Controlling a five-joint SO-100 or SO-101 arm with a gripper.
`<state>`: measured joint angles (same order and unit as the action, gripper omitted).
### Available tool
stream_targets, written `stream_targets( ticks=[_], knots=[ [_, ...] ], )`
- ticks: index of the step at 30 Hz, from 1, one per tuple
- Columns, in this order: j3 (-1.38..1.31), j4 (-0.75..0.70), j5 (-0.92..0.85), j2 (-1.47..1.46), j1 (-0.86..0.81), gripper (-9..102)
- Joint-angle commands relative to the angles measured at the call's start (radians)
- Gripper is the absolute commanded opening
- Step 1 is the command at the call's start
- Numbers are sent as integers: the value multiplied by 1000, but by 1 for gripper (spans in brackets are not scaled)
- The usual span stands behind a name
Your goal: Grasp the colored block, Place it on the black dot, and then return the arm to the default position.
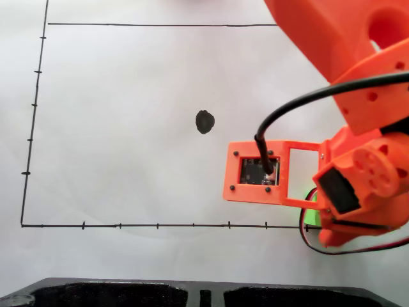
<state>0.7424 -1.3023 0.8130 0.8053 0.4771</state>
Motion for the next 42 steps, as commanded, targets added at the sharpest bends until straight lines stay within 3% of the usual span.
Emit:
stream_targets(
  ticks=[1, 13, 21, 42],
  knots=[
    [-44, 9, 15, 6, 8, 17],
    [-31, 6, 6, 37, -2, 10],
    [49, -35, -103, 198, -34, 10],
    [825, -77, -376, 815, -247, 11]
  ],
)
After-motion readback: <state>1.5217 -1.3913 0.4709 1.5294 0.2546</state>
